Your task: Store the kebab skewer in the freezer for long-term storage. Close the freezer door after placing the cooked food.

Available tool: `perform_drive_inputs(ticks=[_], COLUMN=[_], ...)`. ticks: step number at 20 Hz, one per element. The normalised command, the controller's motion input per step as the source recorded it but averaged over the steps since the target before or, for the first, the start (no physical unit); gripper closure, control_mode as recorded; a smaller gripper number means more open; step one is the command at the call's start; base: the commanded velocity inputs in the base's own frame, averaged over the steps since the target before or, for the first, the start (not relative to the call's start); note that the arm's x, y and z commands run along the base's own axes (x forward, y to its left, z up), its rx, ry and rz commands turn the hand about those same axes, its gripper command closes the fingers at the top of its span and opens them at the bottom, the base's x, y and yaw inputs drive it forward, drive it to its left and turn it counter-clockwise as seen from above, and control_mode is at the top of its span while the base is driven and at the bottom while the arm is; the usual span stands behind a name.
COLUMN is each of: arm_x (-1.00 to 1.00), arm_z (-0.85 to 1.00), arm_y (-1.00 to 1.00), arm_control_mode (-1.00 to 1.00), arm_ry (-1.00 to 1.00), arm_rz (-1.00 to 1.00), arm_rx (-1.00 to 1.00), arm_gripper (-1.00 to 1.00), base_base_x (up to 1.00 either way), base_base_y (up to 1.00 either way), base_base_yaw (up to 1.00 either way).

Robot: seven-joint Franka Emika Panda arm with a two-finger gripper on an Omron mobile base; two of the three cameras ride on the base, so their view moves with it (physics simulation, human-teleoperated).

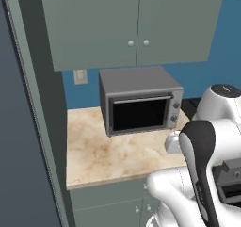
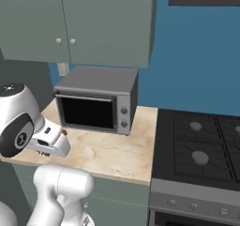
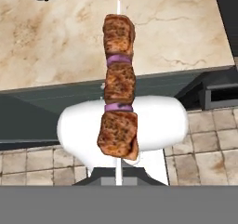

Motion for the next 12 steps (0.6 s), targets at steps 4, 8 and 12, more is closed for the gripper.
perform_drive_inputs(ticks=[4, 8, 12], arm_x=[0.0, 0.0, 0.0], arm_z=[0.0, 0.0, 0.0], arm_y=[0.0, 0.0, 0.0], arm_control_mode=[1.0, 1.0, 1.0], arm_ry=[0.0, 0.0, 0.0], arm_rz=[0.0, 0.0, 0.0], arm_rx=[0.0, 0.0, 0.0], arm_gripper=[1.0, 1.0, 1.0], base_base_x=[-0.67, -0.68, -0.69], base_base_y=[0.0, 0.17, 0.34], base_base_yaw=[0.0, 0.0, 0.04])
